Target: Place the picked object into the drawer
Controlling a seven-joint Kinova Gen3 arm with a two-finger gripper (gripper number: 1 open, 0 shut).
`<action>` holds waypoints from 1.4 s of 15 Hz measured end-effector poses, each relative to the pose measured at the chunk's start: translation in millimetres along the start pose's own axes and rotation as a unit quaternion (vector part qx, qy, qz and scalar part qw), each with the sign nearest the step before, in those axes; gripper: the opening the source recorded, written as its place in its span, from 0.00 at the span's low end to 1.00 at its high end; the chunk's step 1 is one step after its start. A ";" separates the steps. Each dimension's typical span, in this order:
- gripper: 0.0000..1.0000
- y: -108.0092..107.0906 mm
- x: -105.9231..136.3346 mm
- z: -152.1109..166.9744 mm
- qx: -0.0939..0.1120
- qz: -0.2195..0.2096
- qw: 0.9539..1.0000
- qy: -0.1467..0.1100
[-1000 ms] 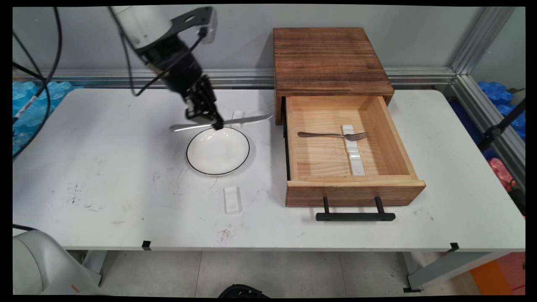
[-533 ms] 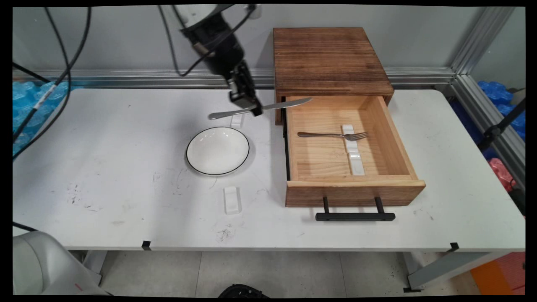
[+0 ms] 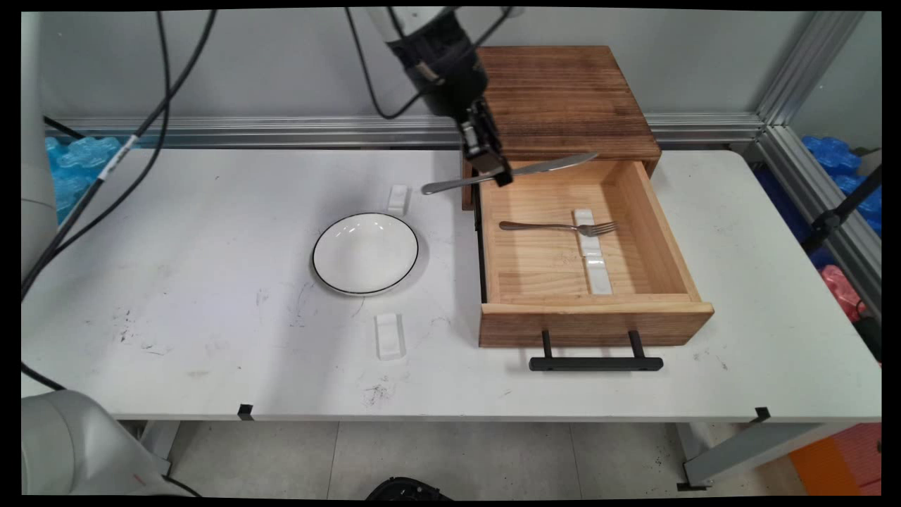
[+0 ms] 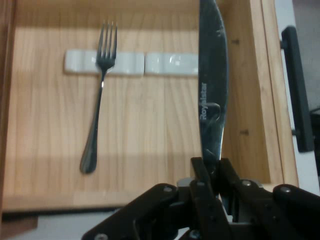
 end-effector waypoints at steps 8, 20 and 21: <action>0.00 -18.2 33.5 52.1 0.001 0.016 1.000 0.014; 0.00 -30.6 54.4 127.4 0.017 -0.003 1.000 0.019; 0.00 -30.1 56.1 133.1 0.017 -0.005 1.000 0.020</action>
